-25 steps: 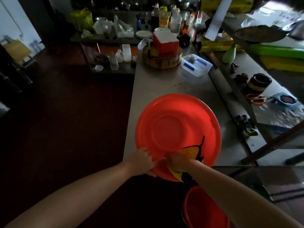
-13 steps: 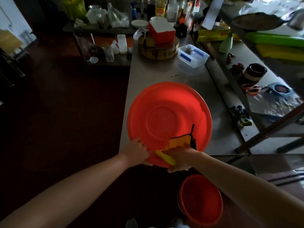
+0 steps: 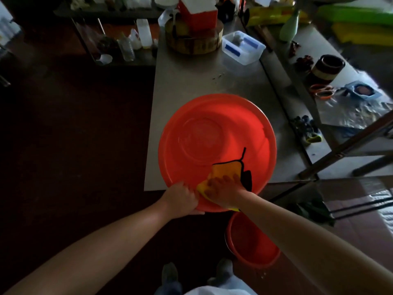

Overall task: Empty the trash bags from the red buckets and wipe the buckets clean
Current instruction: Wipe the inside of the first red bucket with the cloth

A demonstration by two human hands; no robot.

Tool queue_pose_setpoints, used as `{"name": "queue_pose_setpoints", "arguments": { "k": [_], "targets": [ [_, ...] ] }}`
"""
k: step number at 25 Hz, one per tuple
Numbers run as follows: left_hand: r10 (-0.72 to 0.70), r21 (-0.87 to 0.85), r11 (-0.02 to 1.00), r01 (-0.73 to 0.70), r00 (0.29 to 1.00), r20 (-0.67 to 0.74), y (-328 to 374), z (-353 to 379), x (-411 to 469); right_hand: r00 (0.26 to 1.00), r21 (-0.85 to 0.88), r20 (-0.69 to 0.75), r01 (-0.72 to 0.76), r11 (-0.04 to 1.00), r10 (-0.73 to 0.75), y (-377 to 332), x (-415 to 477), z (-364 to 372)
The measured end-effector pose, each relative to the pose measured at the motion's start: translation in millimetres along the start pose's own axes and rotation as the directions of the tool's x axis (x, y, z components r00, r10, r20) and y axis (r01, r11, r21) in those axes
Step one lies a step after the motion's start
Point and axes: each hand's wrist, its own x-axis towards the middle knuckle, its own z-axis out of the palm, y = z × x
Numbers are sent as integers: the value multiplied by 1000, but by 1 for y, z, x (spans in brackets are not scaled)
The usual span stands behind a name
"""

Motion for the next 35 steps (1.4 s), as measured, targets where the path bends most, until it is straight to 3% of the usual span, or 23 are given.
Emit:
{"name": "queue_pose_setpoints", "arguments": {
  "k": [7,13,19,25,29,31,33,35],
  "targets": [
    [129,75,989,-124,989,-75,6,15,-2,993,9,-108,48,999,-46,7,71,35],
    [142,160,979,-122,983,-118,13,26,-10,997,-52,-13,71,996,-72,11,140,48],
    [165,117,981,-154,982,-94,5,18,-5,996,112,-77,41,993,-32,7,102,37],
    [160,89,984,-153,984,-76,1,7,-3,994,58,79,70,996,-75,22,53,17],
    [121,49,992,-116,983,-139,2,-4,4,999,-60,24,-29,998,31,19,55,7],
    [128,62,991,-120,980,-150,2,-3,5,1000,57,-19,5,998,-4,0,70,15],
    [122,67,991,-114,982,-144,2,-2,6,999,380,-42,23,925,-7,-17,94,10],
    [101,49,994,-95,984,-146,3,4,8,999,480,-41,37,876,-20,-23,119,3]
  ]
}}
